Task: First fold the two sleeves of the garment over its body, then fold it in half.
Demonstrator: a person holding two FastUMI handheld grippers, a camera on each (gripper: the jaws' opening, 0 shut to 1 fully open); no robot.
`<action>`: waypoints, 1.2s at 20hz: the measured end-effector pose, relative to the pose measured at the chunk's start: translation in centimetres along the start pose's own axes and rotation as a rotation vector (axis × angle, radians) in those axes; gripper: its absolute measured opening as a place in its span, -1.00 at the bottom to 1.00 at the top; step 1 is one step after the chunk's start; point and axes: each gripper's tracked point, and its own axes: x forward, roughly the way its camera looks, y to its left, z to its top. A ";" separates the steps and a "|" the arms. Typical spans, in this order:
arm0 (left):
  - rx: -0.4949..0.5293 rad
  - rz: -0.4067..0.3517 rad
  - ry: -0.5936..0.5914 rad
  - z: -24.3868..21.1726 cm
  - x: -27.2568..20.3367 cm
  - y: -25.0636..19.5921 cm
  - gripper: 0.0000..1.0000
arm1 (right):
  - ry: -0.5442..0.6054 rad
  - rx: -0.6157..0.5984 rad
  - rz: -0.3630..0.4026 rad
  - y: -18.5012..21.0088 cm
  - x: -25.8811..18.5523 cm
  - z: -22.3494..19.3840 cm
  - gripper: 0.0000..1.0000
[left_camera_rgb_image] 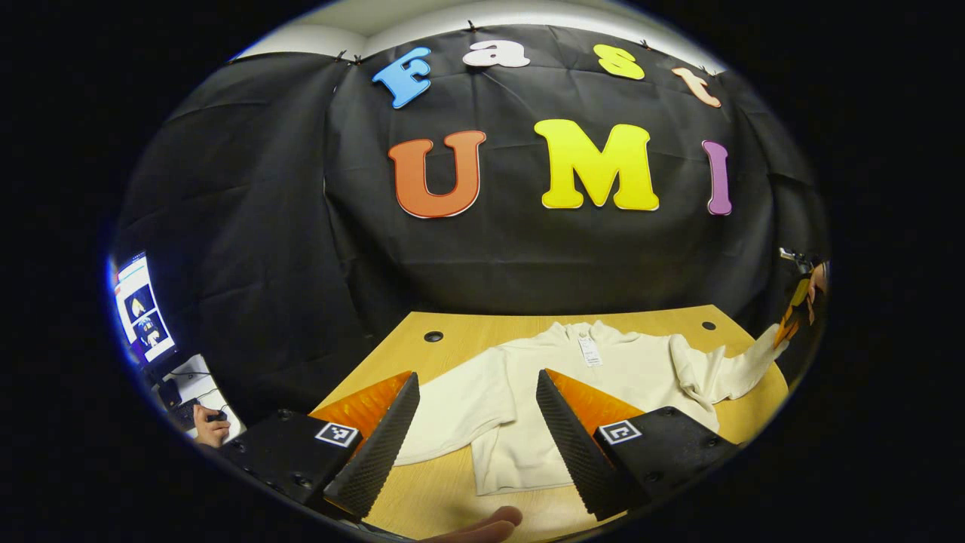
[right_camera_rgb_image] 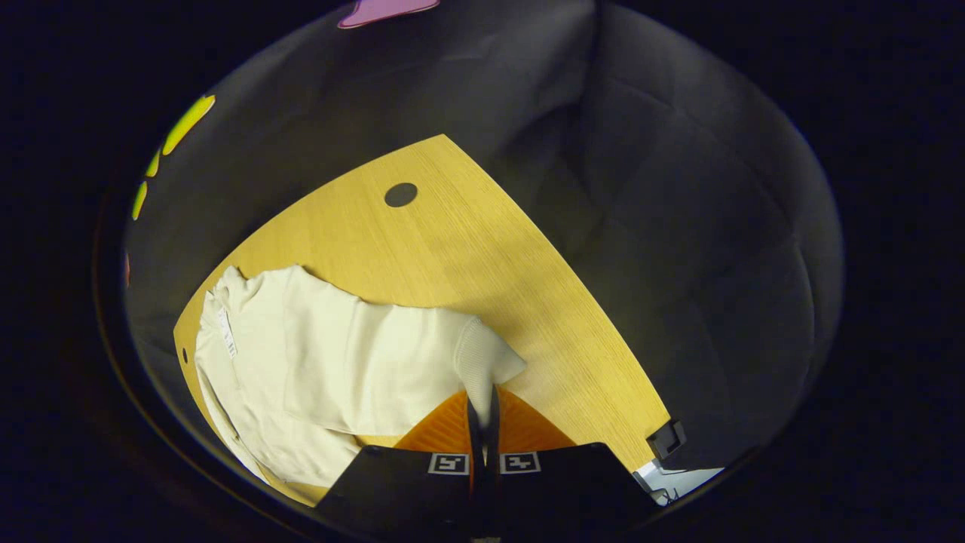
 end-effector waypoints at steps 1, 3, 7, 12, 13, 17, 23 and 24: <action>-0.013 -0.017 -0.008 -0.3 0.5 0.8 0.99 | -0.030 -0.040 0.014 3.0 -1.8 1.0 -1.00; -0.024 -0.022 -0.010 -0.8 1.2 1.8 0.99 | -0.050 -0.097 0.047 7.4 -3.8 1.5 -1.00; -0.030 -0.047 -0.033 -0.9 2.2 3.8 0.99 | -0.064 -0.327 0.149 21.4 -7.1 -0.6 -1.00; -0.024 -0.075 -0.118 0.7 2.4 4.8 0.99 | -0.045 -0.533 0.292 38.2 -8.4 -6.7 -1.00; -0.020 -0.083 -0.148 1.2 2.2 4.8 0.99 | -0.031 -0.572 0.318 41.0 -8.3 -8.4 -1.00; -0.028 -0.095 -0.218 2.0 1.9 5.1 0.98 | 0.048 -0.728 0.393 50.6 -7.6 -16.2 -1.00; 0.005 -0.070 -0.235 1.1 0.9 7.1 0.98 | 0.050 -0.854 0.416 59.1 -4.0 -21.9 -1.00; 0.037 -0.072 -0.240 1.0 0.7 7.1 0.98 | 0.048 -0.860 0.386 59.6 -3.1 -22.3 -1.00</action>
